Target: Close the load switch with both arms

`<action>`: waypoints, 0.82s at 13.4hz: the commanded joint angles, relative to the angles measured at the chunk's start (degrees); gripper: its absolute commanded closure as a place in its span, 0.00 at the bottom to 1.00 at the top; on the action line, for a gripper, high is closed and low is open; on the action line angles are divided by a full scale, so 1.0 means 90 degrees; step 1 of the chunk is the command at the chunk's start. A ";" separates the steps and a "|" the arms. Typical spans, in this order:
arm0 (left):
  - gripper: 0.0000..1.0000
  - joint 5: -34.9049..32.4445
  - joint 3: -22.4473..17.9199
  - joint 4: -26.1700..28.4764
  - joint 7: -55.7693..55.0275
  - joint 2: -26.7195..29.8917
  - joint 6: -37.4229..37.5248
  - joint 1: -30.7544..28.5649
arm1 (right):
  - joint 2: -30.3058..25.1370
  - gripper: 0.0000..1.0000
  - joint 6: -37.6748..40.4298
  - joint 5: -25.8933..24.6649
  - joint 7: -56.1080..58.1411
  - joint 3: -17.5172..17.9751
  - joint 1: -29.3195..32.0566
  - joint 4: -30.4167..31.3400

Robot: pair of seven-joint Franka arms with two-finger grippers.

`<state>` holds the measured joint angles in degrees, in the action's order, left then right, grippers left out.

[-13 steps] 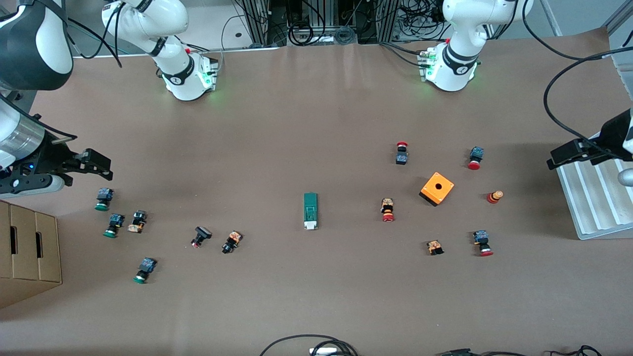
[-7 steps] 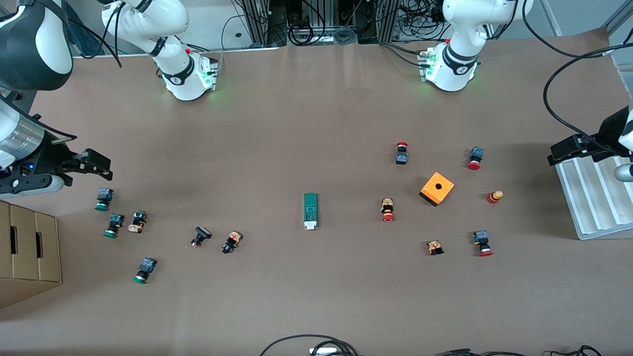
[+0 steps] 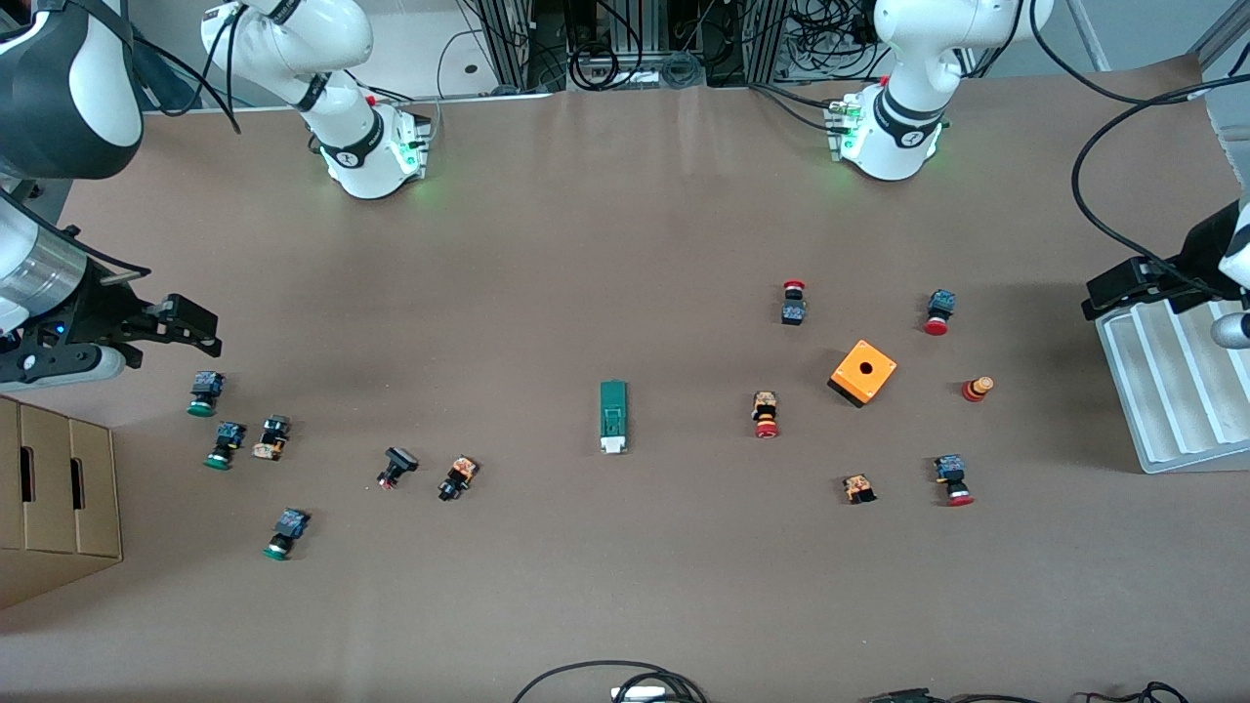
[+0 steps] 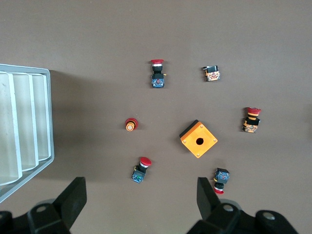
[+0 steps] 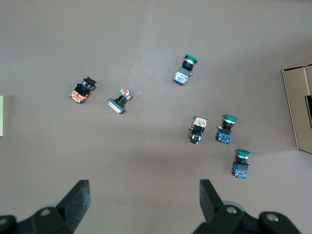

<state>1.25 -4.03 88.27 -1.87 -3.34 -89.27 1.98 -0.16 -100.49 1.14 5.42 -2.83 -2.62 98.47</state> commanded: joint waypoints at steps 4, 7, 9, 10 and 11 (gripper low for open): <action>0.00 -0.0032 0.0057 0.0144 0.0090 0.0156 -0.0071 -0.0045 | 0.0008 0.00 -0.0045 -0.0049 0.0110 -0.0017 -0.0002 -0.0082; 0.00 -0.0032 0.0057 0.0134 0.0090 0.0146 -0.0110 -0.0045 | -0.0002 0.00 -0.0113 -0.0059 0.0063 -0.0017 -0.0002 -0.0062; 0.00 -0.0032 0.0057 0.0134 0.0090 0.0136 -0.0120 -0.0045 | -0.0002 0.00 -0.0104 -0.0059 0.0043 -0.0017 -0.0012 -0.0063; 0.00 -0.0022 0.0057 0.0134 0.0090 0.0136 -0.0130 -0.0045 | -0.0002 0.00 -0.0104 -0.0049 0.0043 -0.0017 -0.0012 -0.0063; 0.00 -0.0031 0.0057 0.0134 0.0090 0.0146 -0.0120 -0.0045 | -0.0002 0.00 -0.0104 -0.0049 0.0043 -0.0017 -0.0012 -0.0063</action>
<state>1.25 -4.01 88.27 -1.86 -3.34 -89.55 1.98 -0.16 -101.10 1.14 5.70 -2.87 -2.62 98.47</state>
